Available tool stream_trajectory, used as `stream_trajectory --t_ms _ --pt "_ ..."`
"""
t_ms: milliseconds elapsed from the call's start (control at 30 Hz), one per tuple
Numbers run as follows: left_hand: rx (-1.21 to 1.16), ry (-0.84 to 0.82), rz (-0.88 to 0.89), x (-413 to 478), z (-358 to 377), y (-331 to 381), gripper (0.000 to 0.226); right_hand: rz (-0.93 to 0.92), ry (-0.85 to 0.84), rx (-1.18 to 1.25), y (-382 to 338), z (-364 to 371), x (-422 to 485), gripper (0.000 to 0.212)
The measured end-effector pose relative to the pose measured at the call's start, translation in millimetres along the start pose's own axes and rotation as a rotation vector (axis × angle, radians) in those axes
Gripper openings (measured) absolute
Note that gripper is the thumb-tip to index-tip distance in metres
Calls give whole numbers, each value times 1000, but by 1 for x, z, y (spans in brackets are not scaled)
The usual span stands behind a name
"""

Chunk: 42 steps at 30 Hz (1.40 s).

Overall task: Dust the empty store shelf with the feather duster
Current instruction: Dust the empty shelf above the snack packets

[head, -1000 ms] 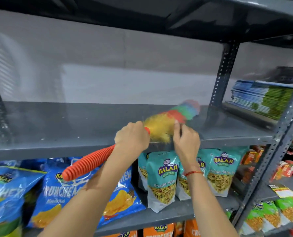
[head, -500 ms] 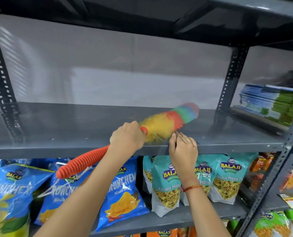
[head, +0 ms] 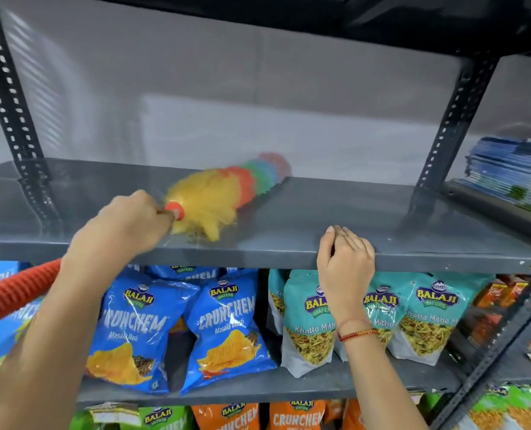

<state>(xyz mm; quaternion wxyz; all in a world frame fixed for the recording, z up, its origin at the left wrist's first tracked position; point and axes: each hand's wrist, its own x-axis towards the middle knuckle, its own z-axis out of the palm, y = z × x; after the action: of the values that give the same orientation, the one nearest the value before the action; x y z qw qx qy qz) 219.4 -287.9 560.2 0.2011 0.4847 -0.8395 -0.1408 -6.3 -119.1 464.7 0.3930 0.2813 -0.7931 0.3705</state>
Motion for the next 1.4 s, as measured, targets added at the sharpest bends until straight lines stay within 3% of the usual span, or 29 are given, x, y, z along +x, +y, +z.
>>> stream_trajectory --t_ms 233,733,867,967,1100,1167,1267,1333,1400 --pt "-192 -174 154 -20 36 29 49 -22 66 -19 3 6 0 36" --pt "-83 -50 -37 -5 18 -32 55 48 4 -28 -2 5 0 43" --pt "110 146 103 -20 11 -49 60 103 -18 -18 -25 4 2 45" --pt "198 242 248 -24 12 -45 59 13 -34 84 -66 7 -5 35" --pt "163 147 382 -26 18 -41 47 -192 -149 237 -120 13 -21 33" --pt "94 38 341 -26 11 -44 49 -234 -191 268 -138 17 -29 33" --pt "20 -54 105 -20 -10 -54 58 -236 -223 254 -149 21 -33 33" --pt "109 84 1 -23 -24 -60 53 -221 -242 245 -153 22 -32 31" --pt "210 288 52 -30 -28 -65 50 -211 -245 247 -155 21 -32 30"
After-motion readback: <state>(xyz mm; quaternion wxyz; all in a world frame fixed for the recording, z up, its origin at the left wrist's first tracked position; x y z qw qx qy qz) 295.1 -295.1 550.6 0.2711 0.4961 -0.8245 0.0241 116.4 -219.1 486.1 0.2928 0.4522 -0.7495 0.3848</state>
